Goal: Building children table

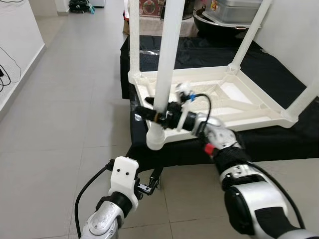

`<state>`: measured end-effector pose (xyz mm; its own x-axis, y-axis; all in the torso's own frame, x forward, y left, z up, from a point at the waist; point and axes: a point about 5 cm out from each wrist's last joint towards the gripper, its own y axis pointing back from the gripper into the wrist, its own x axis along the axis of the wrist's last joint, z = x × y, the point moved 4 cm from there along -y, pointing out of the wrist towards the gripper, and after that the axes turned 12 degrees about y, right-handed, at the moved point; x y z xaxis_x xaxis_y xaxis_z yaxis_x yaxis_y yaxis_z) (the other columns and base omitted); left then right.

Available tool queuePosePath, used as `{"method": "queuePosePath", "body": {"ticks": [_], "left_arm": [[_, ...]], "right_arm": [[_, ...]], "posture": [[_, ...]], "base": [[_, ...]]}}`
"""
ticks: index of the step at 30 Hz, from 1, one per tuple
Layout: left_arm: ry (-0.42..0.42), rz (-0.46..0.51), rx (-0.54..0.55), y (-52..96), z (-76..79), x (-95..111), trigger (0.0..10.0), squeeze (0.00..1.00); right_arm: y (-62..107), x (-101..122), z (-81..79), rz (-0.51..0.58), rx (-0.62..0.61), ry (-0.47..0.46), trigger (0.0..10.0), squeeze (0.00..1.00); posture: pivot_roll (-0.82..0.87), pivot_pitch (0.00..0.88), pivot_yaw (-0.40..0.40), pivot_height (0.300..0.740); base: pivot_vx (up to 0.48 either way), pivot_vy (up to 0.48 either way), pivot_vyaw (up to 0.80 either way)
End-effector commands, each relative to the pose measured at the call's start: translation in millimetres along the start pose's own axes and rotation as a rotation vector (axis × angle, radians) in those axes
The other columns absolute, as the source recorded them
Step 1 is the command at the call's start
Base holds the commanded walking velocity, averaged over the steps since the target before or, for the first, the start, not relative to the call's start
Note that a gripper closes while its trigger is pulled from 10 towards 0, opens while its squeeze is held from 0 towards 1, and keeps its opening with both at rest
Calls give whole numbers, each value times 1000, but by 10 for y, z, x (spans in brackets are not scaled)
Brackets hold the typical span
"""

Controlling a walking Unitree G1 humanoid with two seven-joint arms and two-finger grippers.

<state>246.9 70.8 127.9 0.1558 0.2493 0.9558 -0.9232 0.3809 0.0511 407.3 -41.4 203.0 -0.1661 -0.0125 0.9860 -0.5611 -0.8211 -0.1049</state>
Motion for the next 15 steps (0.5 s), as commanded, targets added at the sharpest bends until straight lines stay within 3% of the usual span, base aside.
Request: {"method": "queuePosePath", "body": {"ticks": [1, 4, 5, 8, 9, 12, 13, 15], "left_arm": [[-6, -17, 0, 15, 8, -49, 10000, 0], [-6, -17, 0, 16, 8, -49, 10000, 0], [-6, -16, 0, 18, 8, -50, 10000, 0], [-6, -17, -3, 12, 10, -49, 10000, 0], [-6, -17, -3, 12, 10, -49, 10000, 0], [-12, -19, -5, 8, 5, -51, 10000, 0], [-12, -19, -5, 8, 5, -51, 10000, 0], [-13, -19, -6, 6, 3, -51, 10000, 0]], "right_arm": [[-19, 83, 182, -7, -165, 71, 0, 0], [-16, 88, 217, -13, -198, 79, 0, 0], [0, 95, 292, -21, -266, 64, 0, 0], [216, 59, 670, -120, -633, 89, 0, 0], [216, 59, 670, -120, -633, 89, 0, 0], [544, -119, 900, -262, -939, 101, 0, 0], [544, -119, 900, -262, -939, 101, 0, 0], [788, -211, 986, -300, -1150, 66, 0, 0]], "posture": [[95, 72, -111, 740], [95, 72, -111, 740], [89, 73, -109, 740], [89, 73, -111, 740], [89, 73, -111, 740], [84, 71, -105, 740], [84, 71, -105, 740], [84, 71, -105, 740]], "base": [[0, 0, 0], [0, 0, 0], [0, 0, 0], [0, 0, 0], [0, 0, 0], [0, 0, 0], [0, 0, 0], [0, 0, 0]]}}
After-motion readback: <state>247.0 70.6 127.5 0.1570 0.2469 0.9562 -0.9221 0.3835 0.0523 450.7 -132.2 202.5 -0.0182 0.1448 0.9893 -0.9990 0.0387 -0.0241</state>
